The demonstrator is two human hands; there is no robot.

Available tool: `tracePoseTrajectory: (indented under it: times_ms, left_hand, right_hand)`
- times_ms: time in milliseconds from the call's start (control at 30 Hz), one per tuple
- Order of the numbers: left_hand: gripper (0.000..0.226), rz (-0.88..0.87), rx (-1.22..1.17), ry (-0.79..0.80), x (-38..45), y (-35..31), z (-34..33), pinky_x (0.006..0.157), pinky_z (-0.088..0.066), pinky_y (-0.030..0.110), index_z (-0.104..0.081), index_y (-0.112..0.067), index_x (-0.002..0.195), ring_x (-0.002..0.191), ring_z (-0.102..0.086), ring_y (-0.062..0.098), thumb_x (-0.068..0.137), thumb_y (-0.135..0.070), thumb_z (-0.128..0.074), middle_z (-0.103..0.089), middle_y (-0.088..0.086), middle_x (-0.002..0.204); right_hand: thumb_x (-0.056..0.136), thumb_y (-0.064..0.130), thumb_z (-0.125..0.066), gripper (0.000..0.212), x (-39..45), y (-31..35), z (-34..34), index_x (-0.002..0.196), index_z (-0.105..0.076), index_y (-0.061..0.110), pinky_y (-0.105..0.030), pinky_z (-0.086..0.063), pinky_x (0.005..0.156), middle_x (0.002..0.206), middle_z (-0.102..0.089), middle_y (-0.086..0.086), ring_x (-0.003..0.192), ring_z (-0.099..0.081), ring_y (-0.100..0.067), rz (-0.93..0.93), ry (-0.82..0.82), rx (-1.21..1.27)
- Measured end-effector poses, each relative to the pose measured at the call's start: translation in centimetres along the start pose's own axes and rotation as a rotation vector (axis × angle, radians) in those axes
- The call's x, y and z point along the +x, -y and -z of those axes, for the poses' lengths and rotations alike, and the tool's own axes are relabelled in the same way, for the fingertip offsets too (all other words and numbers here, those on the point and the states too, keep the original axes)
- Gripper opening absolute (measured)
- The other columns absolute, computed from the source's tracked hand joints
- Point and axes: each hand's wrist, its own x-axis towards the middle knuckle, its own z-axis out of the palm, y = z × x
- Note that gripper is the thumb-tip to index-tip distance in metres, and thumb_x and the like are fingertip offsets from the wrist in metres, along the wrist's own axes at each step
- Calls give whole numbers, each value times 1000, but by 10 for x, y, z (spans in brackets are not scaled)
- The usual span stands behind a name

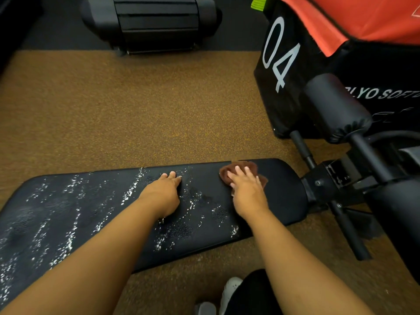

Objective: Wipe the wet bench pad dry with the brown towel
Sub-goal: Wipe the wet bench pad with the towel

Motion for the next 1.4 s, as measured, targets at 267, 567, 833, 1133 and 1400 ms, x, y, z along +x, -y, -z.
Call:
tracePoseTrajectory:
  times_ms: [267,567,833,1133,1400]
  left_hand:
    - [69,7,-2,-2,0,-3,0,118,-21,42,-11,-17,153,149,-3,23,91,2,-33,2,1,162]
    - [70,1,-30,1,-2,-2,0,118,-22,42,-10,-18,153,149,-3,23,91,3,-32,3,2,162]
    - [68,8,-45,16,-4,-3,4,118,-20,41,-10,-18,154,149,-5,25,92,2,-32,3,3,162]
    - [70,6,-62,24,-4,0,3,119,-19,42,-10,-18,154,149,-1,23,91,4,-31,4,1,162]
    - [70,5,-64,16,-5,-1,0,119,-18,41,-9,-17,154,149,0,24,91,5,-32,5,2,162]
  right_hand:
    - [88,3,-58,46,-37,-5,-1,129,-57,24,-43,-12,117,147,-41,-1,140,-21,-13,414,161,178]
    - [89,16,-56,40,-65,3,-7,127,-58,29,-47,-6,117,144,-45,4,139,-28,-12,500,163,96]
    - [95,17,-48,41,-71,14,-11,134,-51,29,-47,3,114,149,-38,4,143,-22,-20,163,-16,16]
    - [93,13,-55,43,-78,-53,16,131,-54,32,-39,-4,116,147,-39,6,142,-20,-13,302,67,8]
    - [85,22,-61,48,-108,-31,0,128,-50,39,-53,3,115,142,-44,12,140,-20,-9,707,240,-25]
